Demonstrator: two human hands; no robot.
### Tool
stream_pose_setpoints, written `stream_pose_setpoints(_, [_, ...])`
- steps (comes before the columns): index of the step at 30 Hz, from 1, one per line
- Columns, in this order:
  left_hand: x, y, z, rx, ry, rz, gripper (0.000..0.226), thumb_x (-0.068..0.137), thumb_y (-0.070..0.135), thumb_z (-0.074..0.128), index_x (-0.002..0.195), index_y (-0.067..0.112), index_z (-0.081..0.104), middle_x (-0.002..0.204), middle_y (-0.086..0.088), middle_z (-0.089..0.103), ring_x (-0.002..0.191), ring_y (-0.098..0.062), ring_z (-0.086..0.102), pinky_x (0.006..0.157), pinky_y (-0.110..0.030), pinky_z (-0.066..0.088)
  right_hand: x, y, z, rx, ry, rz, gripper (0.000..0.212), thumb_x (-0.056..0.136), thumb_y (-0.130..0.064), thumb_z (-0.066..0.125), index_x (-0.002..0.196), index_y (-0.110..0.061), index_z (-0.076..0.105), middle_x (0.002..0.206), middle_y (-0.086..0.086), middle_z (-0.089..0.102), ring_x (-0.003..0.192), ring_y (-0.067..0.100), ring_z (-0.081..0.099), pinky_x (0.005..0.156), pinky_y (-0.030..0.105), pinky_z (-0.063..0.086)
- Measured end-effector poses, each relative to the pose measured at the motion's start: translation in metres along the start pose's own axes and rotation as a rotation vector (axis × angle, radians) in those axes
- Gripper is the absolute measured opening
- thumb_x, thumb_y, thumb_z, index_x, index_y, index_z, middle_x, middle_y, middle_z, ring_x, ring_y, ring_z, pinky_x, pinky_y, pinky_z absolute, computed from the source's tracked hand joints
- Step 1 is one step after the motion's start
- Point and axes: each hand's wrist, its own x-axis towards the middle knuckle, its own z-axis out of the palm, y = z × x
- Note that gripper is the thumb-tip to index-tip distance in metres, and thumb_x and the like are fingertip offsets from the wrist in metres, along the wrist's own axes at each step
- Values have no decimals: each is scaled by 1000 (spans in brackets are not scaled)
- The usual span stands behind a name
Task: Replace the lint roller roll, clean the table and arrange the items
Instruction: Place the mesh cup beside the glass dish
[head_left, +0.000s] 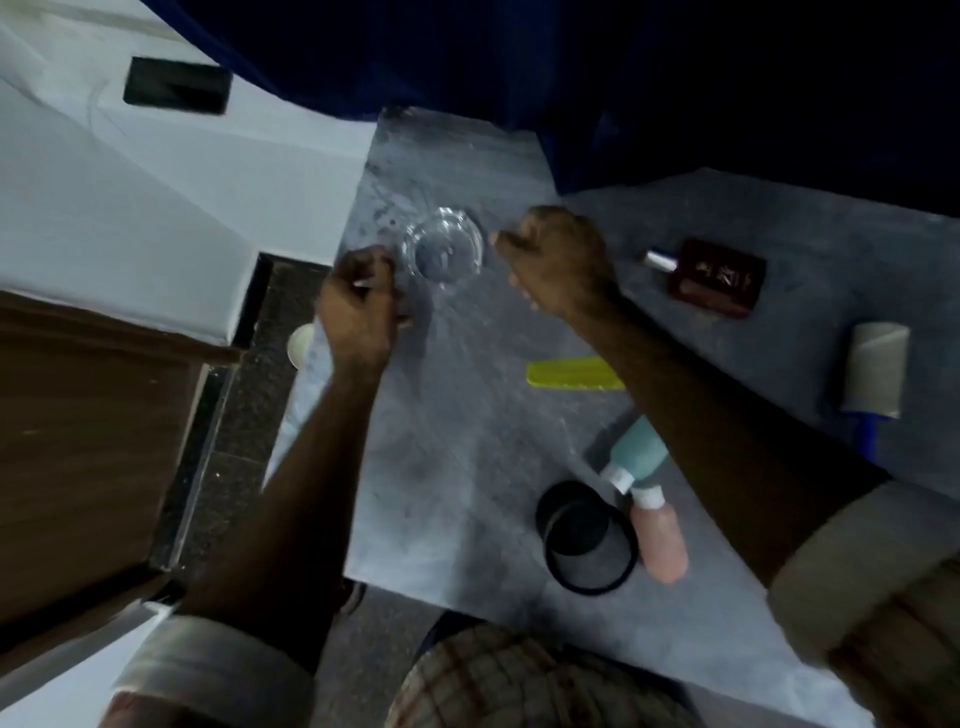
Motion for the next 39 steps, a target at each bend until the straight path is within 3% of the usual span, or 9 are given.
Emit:
stream_pose_setpoints(4, [-81,-19,-25,235,-223,184,24,95,25,65,115,18,75,91,11,78,72,0,70,60,-26,64,-94,54,-46,-38,99,-149,22,90,-33,59,86,-12,63,84,2,76,85,29,73,81,40,56])
stream_pose_setpoints(7, [-156,-39,-43,477,-528,301,37,88,20,67,123,27,73,114,21,77,89,2,73,73,-23,62,-173,105,-60,-24,92,-167,15,95,-26,60,88,-14,63,76,-6,64,75,22,70,73,36,54])
stream_pose_setpoints(10, [-213,-60,-55,553,-772,299,71,83,18,78,148,34,57,141,20,63,98,-6,71,63,-25,63,-236,148,-49,89,34,-104,5,96,-23,62,97,-22,67,88,-6,70,75,13,68,73,36,56])
stream_pose_setpoints(13, [-251,-79,-51,617,-858,299,95,77,36,85,158,49,37,148,30,42,103,0,67,64,-20,61,-273,178,-28,148,-40,-51,25,94,-19,59,116,-30,65,107,-11,70,84,5,65,77,29,56])
stream_pose_setpoints(16, [-268,-89,-42,593,-783,272,105,70,43,88,159,50,33,150,31,38,100,3,67,61,-17,60,-289,189,-6,159,-68,-50,45,87,-9,60,129,-26,61,123,-5,67,96,12,67,85,25,54])
stream_pose_setpoints(19, [-273,-89,-33,548,-677,310,96,71,45,86,157,39,44,147,30,44,98,6,65,61,-12,57,-292,187,7,171,-114,-62,59,85,-10,64,141,-25,53,132,2,62,99,21,68,85,39,58])
stream_pose_setpoints(24, [-274,-73,-23,435,-544,331,78,69,40,82,142,36,58,133,39,51,95,4,67,66,-18,60,-286,176,8,243,-163,-88,75,84,-32,77,149,-32,40,134,-8,52,99,6,65,82,36,61])
stream_pose_setpoints(29, [-248,-47,-39,377,-497,395,80,71,26,89,145,35,60,137,27,56,98,-10,70,60,-19,59,-266,138,3,274,-81,-132,68,83,-41,76,142,-36,45,136,-19,48,110,6,64,88,38,59])
stream_pose_setpoints(39, [-136,-2,-69,335,-394,430,81,71,38,91,145,36,60,133,18,59,107,-13,68,60,-20,61,-182,45,33,432,10,-238,64,90,-32,72,149,-28,46,142,-11,49,116,6,65,89,32,61])
